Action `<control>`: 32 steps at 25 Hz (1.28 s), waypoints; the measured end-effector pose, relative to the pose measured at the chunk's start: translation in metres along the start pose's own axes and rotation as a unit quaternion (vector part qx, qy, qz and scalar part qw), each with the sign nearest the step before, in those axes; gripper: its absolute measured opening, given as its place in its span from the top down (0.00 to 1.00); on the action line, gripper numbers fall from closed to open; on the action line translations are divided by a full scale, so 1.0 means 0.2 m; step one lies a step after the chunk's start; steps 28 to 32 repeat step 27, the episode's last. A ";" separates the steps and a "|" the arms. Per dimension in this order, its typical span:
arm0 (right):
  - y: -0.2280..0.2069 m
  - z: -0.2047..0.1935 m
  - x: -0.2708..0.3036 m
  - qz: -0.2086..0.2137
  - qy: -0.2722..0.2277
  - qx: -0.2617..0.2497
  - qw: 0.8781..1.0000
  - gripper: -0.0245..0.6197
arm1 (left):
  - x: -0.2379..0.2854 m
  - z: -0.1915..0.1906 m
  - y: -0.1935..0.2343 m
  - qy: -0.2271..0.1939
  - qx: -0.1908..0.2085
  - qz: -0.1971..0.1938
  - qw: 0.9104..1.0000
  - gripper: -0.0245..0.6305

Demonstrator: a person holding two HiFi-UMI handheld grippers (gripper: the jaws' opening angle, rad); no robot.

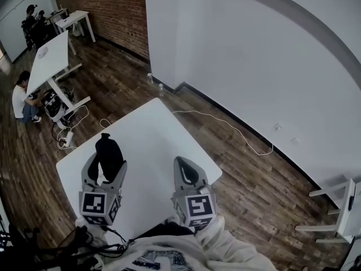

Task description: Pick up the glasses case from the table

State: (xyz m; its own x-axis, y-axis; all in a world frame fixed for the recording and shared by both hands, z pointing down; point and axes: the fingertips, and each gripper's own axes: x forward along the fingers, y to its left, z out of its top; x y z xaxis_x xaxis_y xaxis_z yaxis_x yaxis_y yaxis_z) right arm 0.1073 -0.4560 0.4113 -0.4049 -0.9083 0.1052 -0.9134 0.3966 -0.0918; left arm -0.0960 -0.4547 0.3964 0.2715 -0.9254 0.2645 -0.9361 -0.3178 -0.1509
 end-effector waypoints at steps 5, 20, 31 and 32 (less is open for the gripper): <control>-0.02 0.02 -0.01 -0.008 -0.009 -0.004 1.000 0.96 | 0.00 0.02 -0.02 0.009 -0.003 0.000 1.000 0.41; -0.06 -0.01 -0.06 -0.004 -0.003 0.004 1.000 0.95 | -0.01 0.00 -0.06 0.011 -0.016 0.007 1.000 0.44; -0.04 -0.01 -0.04 0.005 -0.001 0.006 1.000 0.95 | 0.02 -0.02 -0.06 0.020 -0.026 0.004 0.999 0.44; -0.04 -0.01 -0.04 0.005 -0.001 0.006 1.000 0.95 | 0.02 -0.02 -0.06 0.020 -0.026 0.004 0.999 0.44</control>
